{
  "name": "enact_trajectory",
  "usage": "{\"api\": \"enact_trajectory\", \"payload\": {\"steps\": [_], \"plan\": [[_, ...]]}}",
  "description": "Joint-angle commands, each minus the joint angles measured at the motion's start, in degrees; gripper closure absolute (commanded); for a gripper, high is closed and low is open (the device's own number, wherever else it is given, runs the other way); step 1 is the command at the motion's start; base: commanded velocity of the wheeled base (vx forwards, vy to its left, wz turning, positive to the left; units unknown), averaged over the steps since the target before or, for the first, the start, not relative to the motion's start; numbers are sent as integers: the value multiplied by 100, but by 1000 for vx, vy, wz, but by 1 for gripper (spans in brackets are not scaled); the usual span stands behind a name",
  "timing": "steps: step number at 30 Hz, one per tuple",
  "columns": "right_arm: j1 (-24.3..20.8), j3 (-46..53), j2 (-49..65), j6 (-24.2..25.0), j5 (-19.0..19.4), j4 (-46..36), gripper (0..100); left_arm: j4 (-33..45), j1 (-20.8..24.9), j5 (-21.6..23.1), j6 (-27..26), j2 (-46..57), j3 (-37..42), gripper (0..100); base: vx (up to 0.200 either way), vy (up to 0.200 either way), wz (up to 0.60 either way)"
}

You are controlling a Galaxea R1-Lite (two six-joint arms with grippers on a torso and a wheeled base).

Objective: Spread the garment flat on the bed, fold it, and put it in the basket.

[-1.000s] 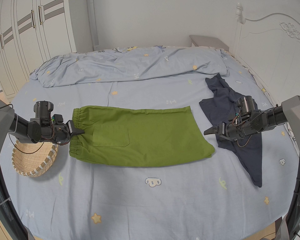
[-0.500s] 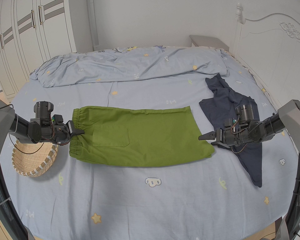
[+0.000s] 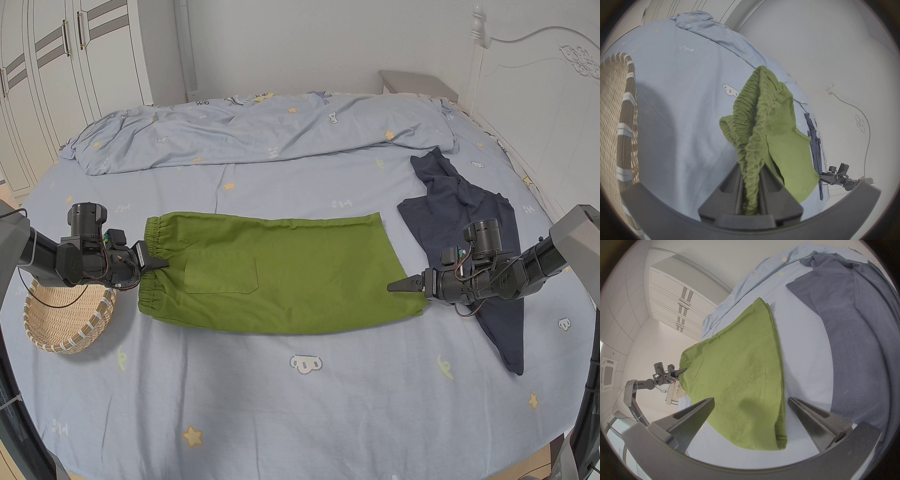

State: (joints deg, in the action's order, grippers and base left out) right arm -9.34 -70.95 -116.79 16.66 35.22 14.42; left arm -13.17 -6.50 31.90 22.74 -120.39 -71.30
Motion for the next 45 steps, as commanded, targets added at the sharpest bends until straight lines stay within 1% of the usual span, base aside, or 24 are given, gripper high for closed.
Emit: {"api": "enact_trajectory", "payload": {"steps": [1,3,4,19,25,27,29,30,31,33,34,35,37,38,39,40,45], "plan": [[-15,11,-11,3,3,-18,0,-2,-1,0,3,-10,2,100,0,0,0],[-15,11,-11,3,3,-18,0,-2,-1,0,3,-10,2,100,0,0,0],[-7,2,-20,-5,3,-18,100,-2,-1,0,3,-10,-6,100,0,0,0],[11,2,-20,3,3,-18,100,-2,-9,0,3,-46,-15,100,0,0,0],[81,11,402,-58,3,-159,100,139,-27,9,-24,78,-6,100,0,0,0],[90,-77,745,-137,3,-519,100,701,-62,9,-191,359,-42,100,0,0,0],[90,-86,780,-164,3,-563,100,780,-71,9,-243,385,-50,100,0,0,0],[99,-174,1105,-339,3,-1143,100,1519,-115,9,-586,543,-209,100,0,0,0],[90,-138,1246,-383,-15,-1416,100,1756,-124,9,-656,587,-270,100,0,0,0],[81,-112,1316,-401,-50,-1539,100,1835,-124,9,-674,614,-279,100,0,0,0],[72,336,1703,-498,-85,-1961,100,2134,-150,9,-815,798,-86,100,0,0,0],[81,503,1791,-533,-77,-1952,100,2160,-168,9,-867,833,11,100,0,0,0],[64,1180,2125,-621,-85,-1855,100,2152,-291,35,-1131,1009,486,100,0,0,0],[64,1180,2125,-621,-85,-1855,100,2152,-291,35,-1131,1009,486,100,0,0,0],[20,1690,2380,-612,-85,-1715,100,2125,-343,35,-1351,1159,899,100,0,0,0],[-15,1971,2512,-585,-94,-1627,100,2108,-361,27,-1430,1238,1145,100,0,0,0],[-270,2982,3065,-533,-94,-1495,100,2055,-449,44,-1553,1633,1962,100,0,0,0]]}}
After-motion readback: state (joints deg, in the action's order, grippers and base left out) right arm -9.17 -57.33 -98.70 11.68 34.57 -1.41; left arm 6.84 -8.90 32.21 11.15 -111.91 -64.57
